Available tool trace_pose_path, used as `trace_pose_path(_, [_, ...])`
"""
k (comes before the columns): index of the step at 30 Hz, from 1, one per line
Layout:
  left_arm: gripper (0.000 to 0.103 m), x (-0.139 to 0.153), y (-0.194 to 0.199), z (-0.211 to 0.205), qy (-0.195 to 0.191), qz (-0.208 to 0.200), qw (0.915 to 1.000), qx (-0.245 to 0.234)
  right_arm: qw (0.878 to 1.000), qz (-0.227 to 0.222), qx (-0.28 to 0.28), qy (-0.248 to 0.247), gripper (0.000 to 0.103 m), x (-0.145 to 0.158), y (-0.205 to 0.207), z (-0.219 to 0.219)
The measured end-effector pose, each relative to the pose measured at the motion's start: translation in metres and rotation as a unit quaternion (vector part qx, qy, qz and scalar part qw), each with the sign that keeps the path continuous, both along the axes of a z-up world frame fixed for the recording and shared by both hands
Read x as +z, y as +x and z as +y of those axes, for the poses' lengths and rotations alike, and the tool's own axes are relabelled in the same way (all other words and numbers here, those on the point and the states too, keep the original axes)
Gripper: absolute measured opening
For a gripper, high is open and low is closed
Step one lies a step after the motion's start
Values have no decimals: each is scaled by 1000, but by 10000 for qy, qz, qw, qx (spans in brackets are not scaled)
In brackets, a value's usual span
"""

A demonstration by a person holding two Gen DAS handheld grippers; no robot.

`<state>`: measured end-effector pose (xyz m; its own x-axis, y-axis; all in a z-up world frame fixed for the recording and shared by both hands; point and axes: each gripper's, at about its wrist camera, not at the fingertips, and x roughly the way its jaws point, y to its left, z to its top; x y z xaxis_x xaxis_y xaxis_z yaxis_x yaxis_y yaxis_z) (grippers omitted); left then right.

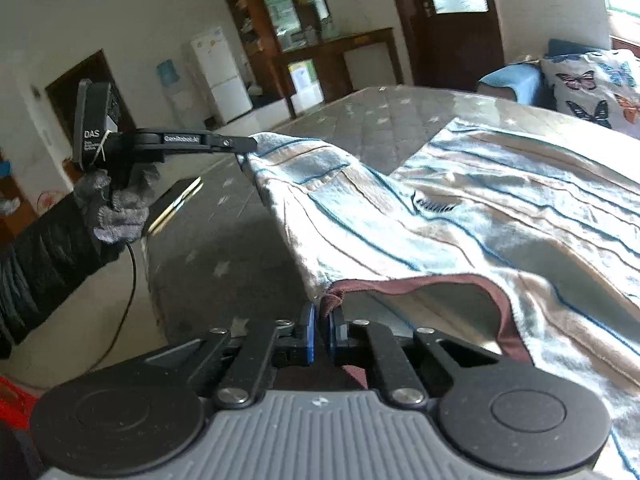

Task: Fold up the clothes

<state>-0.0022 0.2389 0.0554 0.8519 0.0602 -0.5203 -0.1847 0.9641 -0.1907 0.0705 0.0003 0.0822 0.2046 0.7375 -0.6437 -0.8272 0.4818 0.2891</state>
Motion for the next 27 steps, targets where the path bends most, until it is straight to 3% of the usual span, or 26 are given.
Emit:
trace_pose_path(9, [6, -22, -38, -6, 77, 601, 9982, 6, 9984, 155, 483, -264, 21, -14, -19, 2])
trace_pose_path(13, [7, -18, -42, -9, 247, 643, 9976, 80, 9986, 128, 450, -253, 38, -14, -18, 3])
trace_pose_path(15, [8, -10, -41, -13, 336, 540, 9979, 76, 9991, 117, 352, -193, 39, -14, -14, 6])
trace_pose_path(17, [16, -3, -38, -17, 345, 407, 9986, -1, 9992, 192, 314, -150, 39, -17, -10, 9])
trace_pose_path(19, [44, 3, -28, -23, 347, 299, 9989, -111, 9990, 282, 333, -90, 40, -20, -9, 11])
trace_pose_path(27, [46, 4, 49, -45, 232, 521, 9977, -355, 9959, 388, 811, -57, 46, -25, -22, 17])
